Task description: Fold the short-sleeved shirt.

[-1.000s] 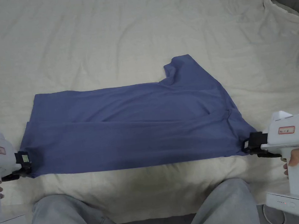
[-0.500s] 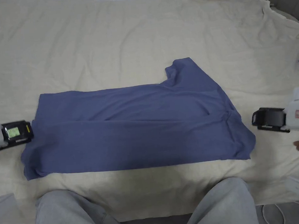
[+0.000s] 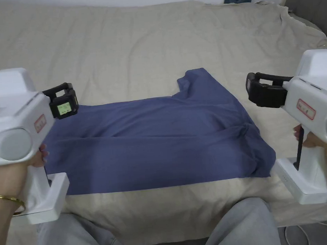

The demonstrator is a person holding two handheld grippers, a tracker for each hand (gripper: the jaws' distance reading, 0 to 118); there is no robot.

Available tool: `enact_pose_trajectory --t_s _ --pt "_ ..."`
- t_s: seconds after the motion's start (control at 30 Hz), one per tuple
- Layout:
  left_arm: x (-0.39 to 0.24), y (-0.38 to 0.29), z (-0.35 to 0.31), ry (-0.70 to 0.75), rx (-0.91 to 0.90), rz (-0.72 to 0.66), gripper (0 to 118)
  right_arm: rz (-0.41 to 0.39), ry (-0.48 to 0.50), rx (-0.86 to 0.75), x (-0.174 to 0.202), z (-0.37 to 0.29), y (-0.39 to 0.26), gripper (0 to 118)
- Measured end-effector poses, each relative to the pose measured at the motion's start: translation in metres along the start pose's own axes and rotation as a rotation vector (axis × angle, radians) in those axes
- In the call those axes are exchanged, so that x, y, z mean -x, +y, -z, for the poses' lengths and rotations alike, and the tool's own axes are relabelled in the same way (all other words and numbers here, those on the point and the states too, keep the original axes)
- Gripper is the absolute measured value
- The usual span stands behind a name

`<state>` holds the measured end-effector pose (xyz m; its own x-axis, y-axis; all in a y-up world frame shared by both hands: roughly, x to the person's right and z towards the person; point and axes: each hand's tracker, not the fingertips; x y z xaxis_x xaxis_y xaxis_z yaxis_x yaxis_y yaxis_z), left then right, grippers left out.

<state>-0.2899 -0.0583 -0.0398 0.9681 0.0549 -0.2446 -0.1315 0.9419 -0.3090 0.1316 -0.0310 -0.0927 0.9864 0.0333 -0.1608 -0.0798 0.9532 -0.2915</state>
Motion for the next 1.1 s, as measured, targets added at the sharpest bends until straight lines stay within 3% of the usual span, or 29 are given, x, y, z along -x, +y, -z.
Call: enact_pose_trajectory --t_s 0.03,0.1,0.13,0.17,0.23,0.43,0.7,0.97,1.1 --pt "-0.004 -0.003 0.000 -0.003 -0.003 0.007 71 -0.004 0.013 -0.002 0.003 0.002 -0.003 106" --pt "-0.009 -0.008 0.000 -0.007 -0.007 0.021 43 -0.009 0.038 -0.004 0.009 0.002 -0.007 86" --pt "-0.011 -0.010 -0.001 -0.009 -0.012 0.026 31 -0.005 0.048 -0.006 0.011 0.001 -0.009 72" --pt "-0.012 -0.011 -0.002 -0.010 -0.016 0.028 19 -0.004 0.053 -0.006 0.013 0.003 -0.011 45" --pt "-0.016 -0.015 -0.004 -0.006 -0.032 0.037 7 0.006 0.061 0.000 0.017 0.005 -0.014 9" --pt "-0.020 -0.019 0.001 -0.038 -0.015 0.034 0 0.082 0.079 0.023 0.022 0.015 -0.022 0" --pt "-0.017 -0.017 0.015 -0.037 0.000 -0.012 0 0.077 0.073 0.079 0.022 0.055 -0.011 0" --pt "-0.013 -0.006 0.035 -0.033 -0.001 -0.038 0 0.160 0.086 0.342 -0.004 0.178 0.013 0" --pt "-0.011 -0.002 0.052 -0.025 0.007 -0.060 0 0.139 0.036 0.483 -0.008 0.245 0.014 1"
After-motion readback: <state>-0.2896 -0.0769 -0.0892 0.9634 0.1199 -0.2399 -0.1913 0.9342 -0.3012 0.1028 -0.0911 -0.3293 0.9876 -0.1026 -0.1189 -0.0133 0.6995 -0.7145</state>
